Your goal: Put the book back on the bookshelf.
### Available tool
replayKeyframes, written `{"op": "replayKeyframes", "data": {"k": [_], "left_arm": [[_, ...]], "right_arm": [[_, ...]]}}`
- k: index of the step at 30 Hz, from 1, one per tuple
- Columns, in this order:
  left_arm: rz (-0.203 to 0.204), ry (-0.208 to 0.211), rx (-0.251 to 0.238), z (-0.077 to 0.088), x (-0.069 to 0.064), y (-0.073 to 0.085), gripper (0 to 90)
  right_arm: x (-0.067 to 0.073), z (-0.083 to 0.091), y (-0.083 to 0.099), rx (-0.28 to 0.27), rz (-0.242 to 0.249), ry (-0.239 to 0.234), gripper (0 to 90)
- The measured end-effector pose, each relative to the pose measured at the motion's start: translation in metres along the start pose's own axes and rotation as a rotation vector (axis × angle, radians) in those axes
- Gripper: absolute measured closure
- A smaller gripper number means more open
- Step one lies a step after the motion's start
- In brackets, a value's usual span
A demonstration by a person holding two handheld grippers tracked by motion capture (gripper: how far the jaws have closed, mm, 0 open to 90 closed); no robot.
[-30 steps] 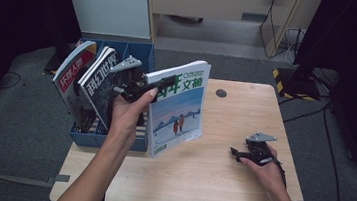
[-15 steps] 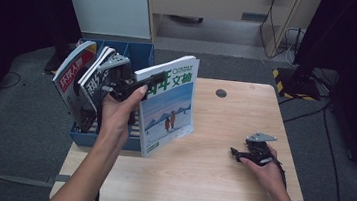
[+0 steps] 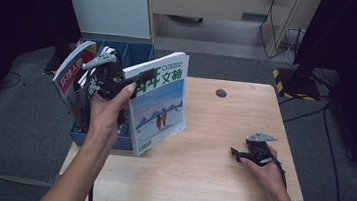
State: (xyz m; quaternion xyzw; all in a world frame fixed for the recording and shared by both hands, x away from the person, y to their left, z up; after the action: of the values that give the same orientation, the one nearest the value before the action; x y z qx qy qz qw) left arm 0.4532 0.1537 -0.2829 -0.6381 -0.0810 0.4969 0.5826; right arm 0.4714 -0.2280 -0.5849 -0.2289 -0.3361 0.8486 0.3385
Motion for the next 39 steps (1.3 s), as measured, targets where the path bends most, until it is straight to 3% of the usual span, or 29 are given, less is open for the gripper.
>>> {"op": "replayKeyframes", "data": {"k": [17, 29, 39], "left_arm": [[0.011, -0.011, -0.031, 0.021, 0.012, -0.008, 73.3], [0.041, -0.025, -0.065, 0.04, 0.029, -0.012, 73.3], [0.041, -0.048, -0.081, 0.054, 0.039, -0.015, 73.3]], "right_arm": [[0.0, 0.0, 0.0, 0.001, -0.003, 0.0, 23.5], [0.0, 0.0, 0.0, 0.0, -0.002, 0.0, 23.5], [0.0, 0.0, 0.0, 0.002, -0.005, -0.001, 23.5]]}}
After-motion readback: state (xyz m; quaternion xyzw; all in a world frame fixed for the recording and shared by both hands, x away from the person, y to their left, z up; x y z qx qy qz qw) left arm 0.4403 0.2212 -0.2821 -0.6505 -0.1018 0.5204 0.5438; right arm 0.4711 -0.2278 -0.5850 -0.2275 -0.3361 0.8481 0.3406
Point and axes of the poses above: each handheld gripper's, and its own axes: z roughly backward along the jaws, y roughly out of its underside, x roughly to its left, the point moved 7 cm from there along -z, roughly forward along the jaws, and after that the axes turned 13 degrees about z, right-handed, at the moved point
